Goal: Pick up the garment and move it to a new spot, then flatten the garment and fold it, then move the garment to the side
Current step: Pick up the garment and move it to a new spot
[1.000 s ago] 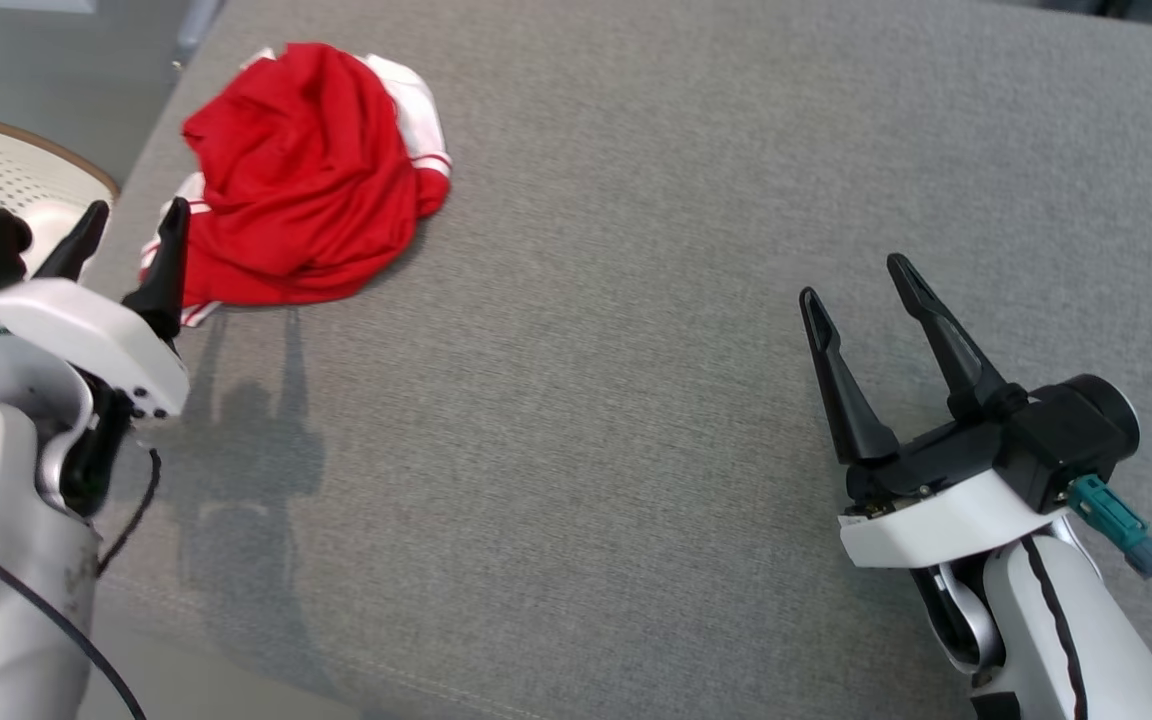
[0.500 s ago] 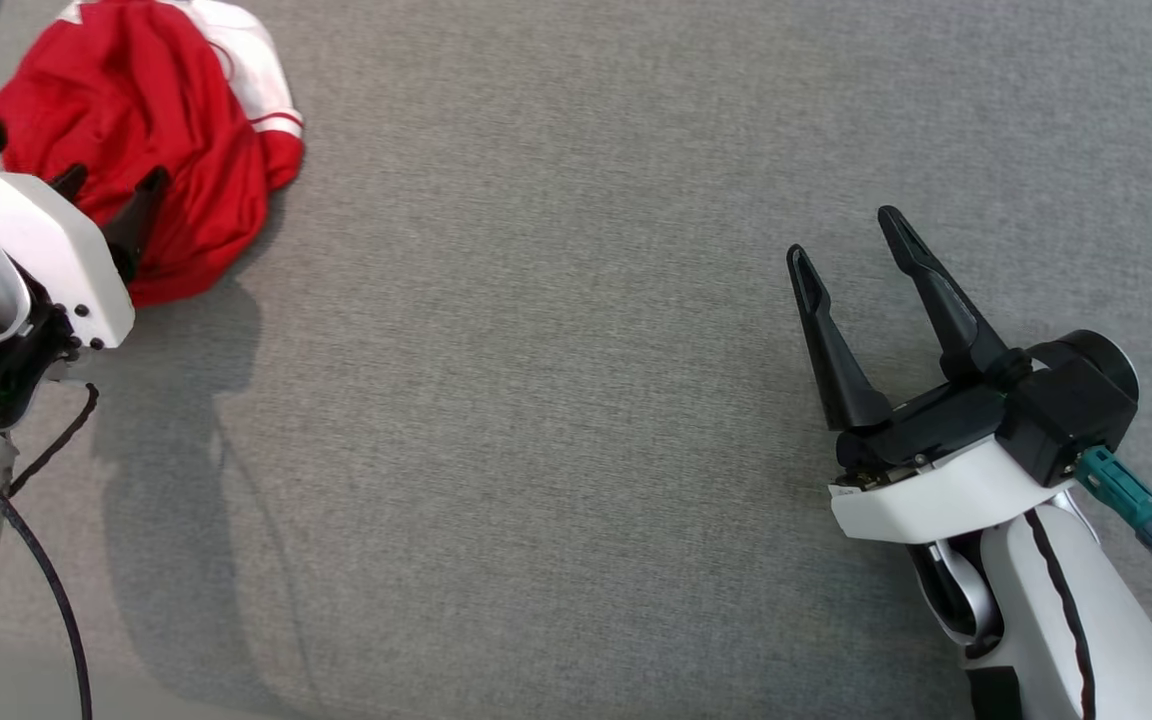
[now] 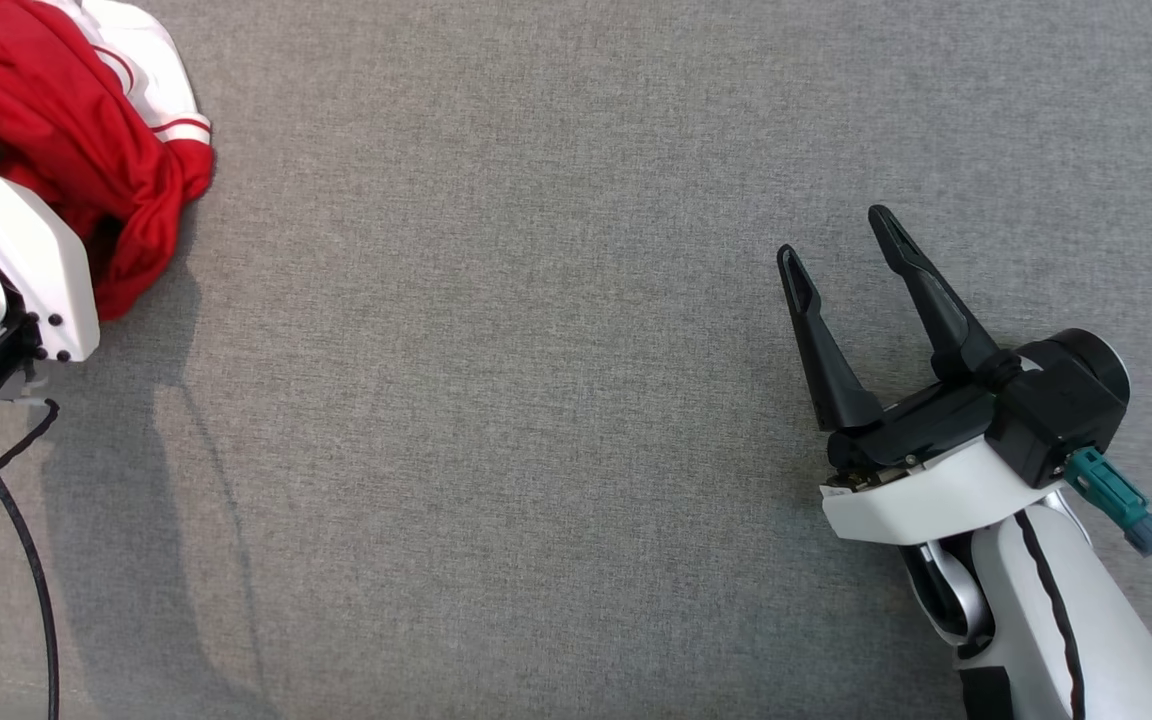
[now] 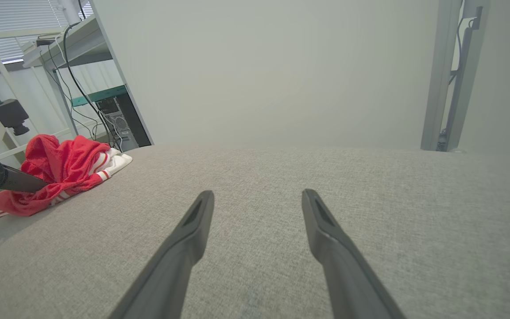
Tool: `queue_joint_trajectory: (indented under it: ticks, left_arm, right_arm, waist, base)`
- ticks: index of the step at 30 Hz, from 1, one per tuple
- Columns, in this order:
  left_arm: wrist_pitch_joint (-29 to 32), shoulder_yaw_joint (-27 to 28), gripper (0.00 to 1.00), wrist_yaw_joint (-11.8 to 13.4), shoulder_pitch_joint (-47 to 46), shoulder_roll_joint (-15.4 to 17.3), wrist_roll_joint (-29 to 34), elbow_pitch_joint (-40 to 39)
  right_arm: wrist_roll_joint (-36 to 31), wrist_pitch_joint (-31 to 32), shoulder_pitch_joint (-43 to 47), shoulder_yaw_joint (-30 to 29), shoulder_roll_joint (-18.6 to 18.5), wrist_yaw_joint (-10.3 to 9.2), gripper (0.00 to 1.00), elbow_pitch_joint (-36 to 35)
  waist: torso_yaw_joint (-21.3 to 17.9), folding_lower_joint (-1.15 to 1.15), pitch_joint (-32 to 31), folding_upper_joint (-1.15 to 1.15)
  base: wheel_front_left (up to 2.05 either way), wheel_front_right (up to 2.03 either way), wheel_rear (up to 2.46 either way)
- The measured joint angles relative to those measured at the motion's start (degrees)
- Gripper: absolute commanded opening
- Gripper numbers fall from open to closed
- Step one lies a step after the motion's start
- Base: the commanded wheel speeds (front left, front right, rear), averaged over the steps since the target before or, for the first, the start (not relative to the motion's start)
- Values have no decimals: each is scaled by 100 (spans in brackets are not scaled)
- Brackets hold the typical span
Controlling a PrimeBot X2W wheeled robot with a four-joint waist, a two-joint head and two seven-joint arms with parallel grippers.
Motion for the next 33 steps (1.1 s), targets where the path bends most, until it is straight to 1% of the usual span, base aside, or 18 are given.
queue_joint_trajectory:
  ticks: [1,2,6,9,10,14,21,22,26,33]
  left_arm:
    - [1,-89,3,0,0,23,-38,-2]
    - [-3,-151,0,0,0,49,-77,4]
    - [-199,-268,0,-1,4,133,-193,73]
    - [-500,-310,0,-1,4,193,-212,88]
    - [-747,-315,0,-1,3,244,-211,83]
    - [-1352,-252,0,3,-1,326,-174,57]
    - [-2454,16,0,70,-31,313,-185,-267]
    - [-2454,16,0,70,-31,313,-185,-267]
    - [-2976,138,0,97,-31,257,-202,-669]
    - [-3334,276,0,205,-26,116,-325,-1734]
  right_arm:
    - [0,0,0,-1,4,0,100,2]
    - [0,-1,0,-1,11,0,100,7]
    - [0,-3,1,-13,32,0,100,44]
    - [0,-20,10,-5,48,0,100,105]
    - [27,-24,31,1,65,0,100,151]
    - [123,-27,64,-11,92,0,100,222]
    - [249,-40,240,-127,125,0,100,247]
    - [249,-40,240,-127,125,0,100,247]
    - [300,-42,318,-167,140,0,100,259]
    - [377,-42,419,-326,151,0,100,190]
  waist:
    - [-12,0,-12,0]
    - [-22,0,-26,0]
    - [-30,0,-115,0]
    - [-19,0,-224,0]
    - [-9,0,-322,0]
    - [13,0,-572,0]
    - [75,0,-1099,0]
    - [75,0,-1099,0]
    - [106,0,-1382,0]
    - [62,0,-1798,0]
  base:
    - [0,0,0]
    - [0,0,0]
    - [0,0,0]
    - [0,0,0]
    - [0,0,0]
    - [0,0,0]
    - [0,0,0]
    - [0,0,0]
    - [0,0,0]
    - [0,0,0]
